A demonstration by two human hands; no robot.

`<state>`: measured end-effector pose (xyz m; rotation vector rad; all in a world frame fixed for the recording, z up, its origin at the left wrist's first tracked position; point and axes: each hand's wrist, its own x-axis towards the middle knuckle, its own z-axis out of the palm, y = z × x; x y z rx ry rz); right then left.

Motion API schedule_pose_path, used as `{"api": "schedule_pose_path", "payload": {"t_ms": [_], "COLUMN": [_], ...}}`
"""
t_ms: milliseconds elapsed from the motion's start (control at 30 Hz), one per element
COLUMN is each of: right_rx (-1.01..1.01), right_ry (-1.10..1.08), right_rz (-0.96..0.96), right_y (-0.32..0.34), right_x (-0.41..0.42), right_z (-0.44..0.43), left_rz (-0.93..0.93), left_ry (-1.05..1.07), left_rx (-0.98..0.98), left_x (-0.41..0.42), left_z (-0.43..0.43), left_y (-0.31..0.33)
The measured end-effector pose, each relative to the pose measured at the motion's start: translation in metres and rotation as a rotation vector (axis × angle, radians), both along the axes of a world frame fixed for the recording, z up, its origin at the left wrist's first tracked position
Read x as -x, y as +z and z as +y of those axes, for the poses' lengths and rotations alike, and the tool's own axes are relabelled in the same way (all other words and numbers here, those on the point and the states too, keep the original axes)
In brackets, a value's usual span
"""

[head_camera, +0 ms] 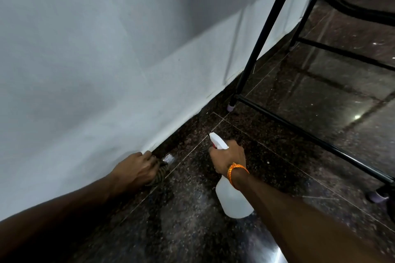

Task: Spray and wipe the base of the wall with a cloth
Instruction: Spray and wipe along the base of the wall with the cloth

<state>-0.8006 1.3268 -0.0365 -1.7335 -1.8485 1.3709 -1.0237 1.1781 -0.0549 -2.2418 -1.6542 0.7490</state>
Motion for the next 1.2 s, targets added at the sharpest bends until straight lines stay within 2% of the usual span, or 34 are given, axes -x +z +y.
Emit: {"api": "schedule_pose_path", "payload": {"t_ms": [333,500,700,800,1000,1200], "right_rx": [0.019,0.023,0.051,0.056,0.032,0.026], "right_ry": [-0.05,-0.103,-0.144,-0.194,-0.281,-0.298], "right_rz": [0.028,0.046,0.074,0.092,0.091,0.108], "right_y": [0.006,0.003,-0.011,-0.02,-0.028,-0.027], "right_x": [0.008,0.009,0.008,0.007,-0.002,-0.006], "right_z": [-0.004,0.004,0.012,0.017,0.028,0.037], "left_rz": [-0.055,-0.136,-0.332,-0.234,-0.043,0.051], "left_ry": [-0.123,-0.04,0.106,0.012,-0.035,0.063], "left_rx": [-0.002,0.148,0.127,0.036,-0.122,-0.095], "left_x": [-0.009,-0.013,-0.049,-0.048,-0.04,-0.057], "left_z": [0.02,0.032,0.047,0.085,0.174,0.189], "left_y": [-0.017,-0.038,-0.04,-0.04,-0.031,-0.041]}}
